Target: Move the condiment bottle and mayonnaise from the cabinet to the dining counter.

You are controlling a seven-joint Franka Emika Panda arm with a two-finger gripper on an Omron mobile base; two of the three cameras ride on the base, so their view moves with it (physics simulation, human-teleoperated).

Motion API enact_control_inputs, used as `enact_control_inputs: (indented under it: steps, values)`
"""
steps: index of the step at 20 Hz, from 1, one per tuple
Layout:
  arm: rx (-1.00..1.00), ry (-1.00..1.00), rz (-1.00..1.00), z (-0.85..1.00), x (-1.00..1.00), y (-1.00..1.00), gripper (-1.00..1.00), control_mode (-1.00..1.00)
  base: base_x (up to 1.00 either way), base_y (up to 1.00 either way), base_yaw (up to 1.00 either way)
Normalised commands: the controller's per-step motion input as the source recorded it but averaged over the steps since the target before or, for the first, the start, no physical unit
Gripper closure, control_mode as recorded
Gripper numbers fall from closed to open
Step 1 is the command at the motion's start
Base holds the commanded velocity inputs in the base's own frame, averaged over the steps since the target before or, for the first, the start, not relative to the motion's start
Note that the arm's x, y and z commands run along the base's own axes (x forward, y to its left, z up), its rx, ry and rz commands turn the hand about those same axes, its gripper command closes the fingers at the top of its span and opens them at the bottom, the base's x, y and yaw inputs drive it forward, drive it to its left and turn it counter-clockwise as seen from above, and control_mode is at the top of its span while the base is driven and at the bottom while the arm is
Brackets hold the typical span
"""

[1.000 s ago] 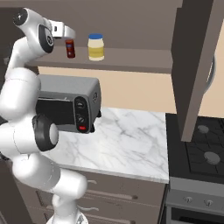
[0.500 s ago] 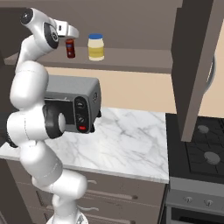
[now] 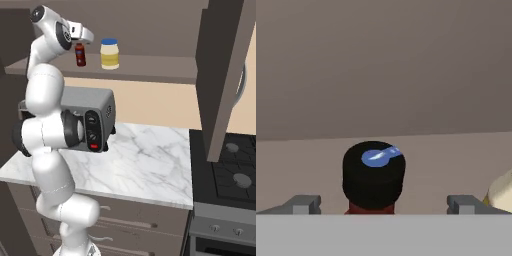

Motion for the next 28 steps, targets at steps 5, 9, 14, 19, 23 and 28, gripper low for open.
enact_control_inputs:
  steps: [5, 9, 14, 19, 23, 28]
  values:
    - [0.00, 0.01, 0.00, -0.04, 0.20, 0.00, -1.00, -1.00, 0.00, 0.00, 0.00]
    - [0.00, 0.00, 0.00, -0.20, 0.09, 0.00, -1.00, -1.00, 0.00, 0.00, 0.00]
    - [0.00, 0.00, 0.00, -0.36, 0.02, 0.00, 1.00, -1.00, 0.00, 0.00, 0.00]
    - [0.00, 0.00, 0.00, -0.25, 0.00, 0.00, 1.00, -1.00, 0.00, 0.00, 0.00]
    - [0.01, -0.06, 0.00, -0.08, -0.03, -0.03, 1.00, -1.00, 0.00, 0.00, 0.00]
    - [0.05, -0.14, 0.02, 0.04, -0.50, -0.01, 1.00, -1.00, 0.00, 0.00, 0.00]
